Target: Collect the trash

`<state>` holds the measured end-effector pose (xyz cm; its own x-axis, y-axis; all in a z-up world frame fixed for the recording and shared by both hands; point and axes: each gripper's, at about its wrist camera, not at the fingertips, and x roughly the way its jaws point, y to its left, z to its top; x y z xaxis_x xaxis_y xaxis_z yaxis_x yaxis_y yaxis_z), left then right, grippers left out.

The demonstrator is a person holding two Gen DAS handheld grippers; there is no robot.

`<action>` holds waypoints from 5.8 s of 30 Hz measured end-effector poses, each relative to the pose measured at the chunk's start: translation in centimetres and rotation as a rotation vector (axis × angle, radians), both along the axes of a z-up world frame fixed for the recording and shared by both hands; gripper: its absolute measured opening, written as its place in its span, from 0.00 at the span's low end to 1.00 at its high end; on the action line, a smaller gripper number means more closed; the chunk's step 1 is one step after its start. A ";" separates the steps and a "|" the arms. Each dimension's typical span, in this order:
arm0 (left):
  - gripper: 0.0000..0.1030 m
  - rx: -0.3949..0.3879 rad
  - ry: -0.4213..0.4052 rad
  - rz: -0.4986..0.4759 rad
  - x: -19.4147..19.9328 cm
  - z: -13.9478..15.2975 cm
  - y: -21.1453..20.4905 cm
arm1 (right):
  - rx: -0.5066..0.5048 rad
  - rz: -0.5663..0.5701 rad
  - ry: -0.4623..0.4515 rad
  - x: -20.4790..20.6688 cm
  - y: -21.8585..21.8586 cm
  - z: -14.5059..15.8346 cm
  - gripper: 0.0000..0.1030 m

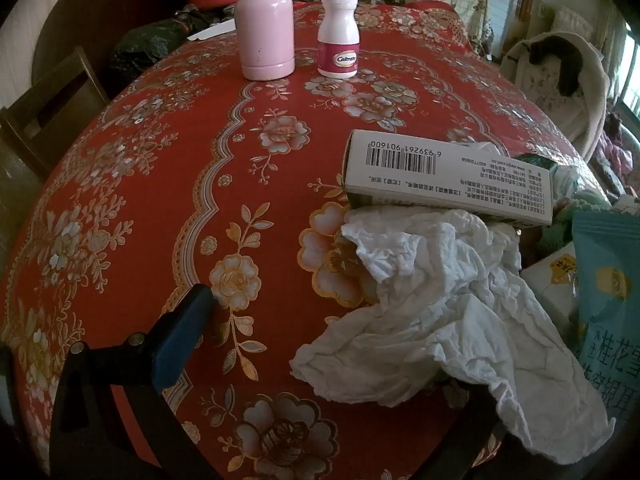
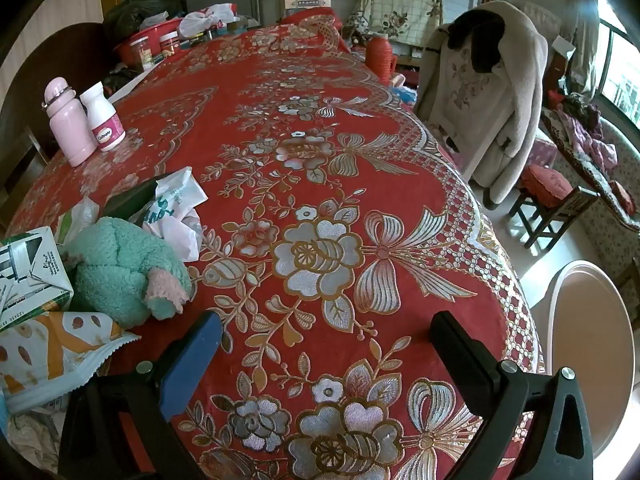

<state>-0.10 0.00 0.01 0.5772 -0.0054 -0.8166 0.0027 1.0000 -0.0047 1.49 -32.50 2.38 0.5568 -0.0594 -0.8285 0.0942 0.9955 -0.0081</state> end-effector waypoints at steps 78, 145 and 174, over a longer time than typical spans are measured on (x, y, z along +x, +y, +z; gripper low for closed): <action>0.99 -0.036 -0.298 0.138 -16.9 18.0 -7.5 | 0.054 0.211 -0.313 -16.0 4.3 19.1 1.00; 0.99 -0.042 -0.262 0.149 -15.6 17.0 -6.7 | 0.085 0.233 -0.248 -12.9 5.4 17.2 1.00; 0.99 -0.073 -0.183 0.111 -14.6 14.4 -4.0 | 0.113 0.257 -0.122 -11.0 5.2 14.0 1.00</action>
<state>-14.66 -4.03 14.40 0.7163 0.0112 -0.6977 -0.0995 0.9913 -0.0863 -9.47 -27.33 16.39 0.6375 0.1844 -0.7481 -0.1669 0.9809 0.0995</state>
